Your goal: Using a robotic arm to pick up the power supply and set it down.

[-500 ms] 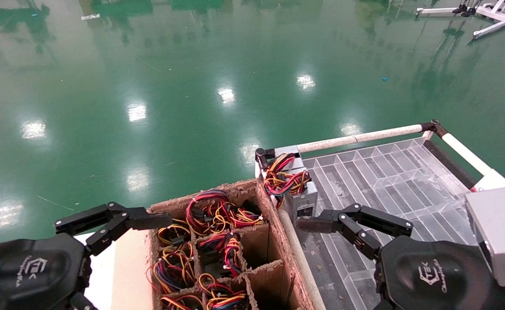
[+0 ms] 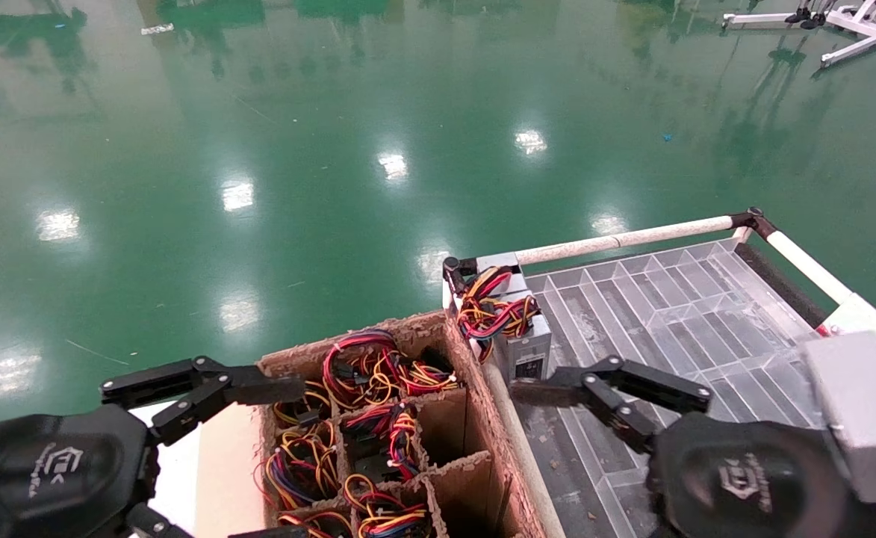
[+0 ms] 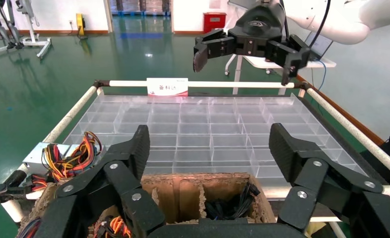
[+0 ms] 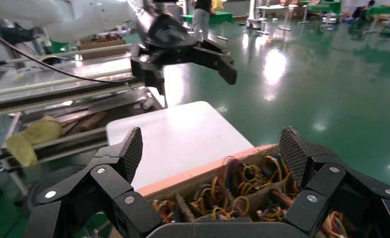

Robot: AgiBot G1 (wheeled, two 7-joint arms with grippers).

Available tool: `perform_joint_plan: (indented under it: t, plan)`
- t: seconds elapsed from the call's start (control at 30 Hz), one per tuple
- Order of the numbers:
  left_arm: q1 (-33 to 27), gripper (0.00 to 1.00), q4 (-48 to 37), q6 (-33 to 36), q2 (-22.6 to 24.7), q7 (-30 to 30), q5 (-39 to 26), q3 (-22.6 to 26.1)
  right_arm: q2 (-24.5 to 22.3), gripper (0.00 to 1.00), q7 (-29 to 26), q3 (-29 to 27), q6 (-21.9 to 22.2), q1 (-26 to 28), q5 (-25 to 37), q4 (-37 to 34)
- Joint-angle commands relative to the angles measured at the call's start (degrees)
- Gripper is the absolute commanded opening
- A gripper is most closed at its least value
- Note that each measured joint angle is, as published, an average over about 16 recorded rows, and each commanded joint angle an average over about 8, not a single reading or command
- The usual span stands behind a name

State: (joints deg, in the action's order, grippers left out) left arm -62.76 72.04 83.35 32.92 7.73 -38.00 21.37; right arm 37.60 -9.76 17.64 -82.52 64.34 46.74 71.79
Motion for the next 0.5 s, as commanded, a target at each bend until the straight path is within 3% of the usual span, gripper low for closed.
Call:
perform_joint_plan:
  t: [0.03, 0.5]
  plan:
    - [0.0, 0.00, 0.0, 0.0, 0.0, 0.0, 0.0, 0.0, 0.5, 1.00, 0.2, 0.3, 0.9, 0.5, 1.1, -0.4]
    - [0.0, 0.00, 0.0, 0.0, 0.0, 0.0, 0.0, 0.0, 16.5, 1.00, 6.4, 11.9, 11.0, 15.0, 26.9, -11.9]
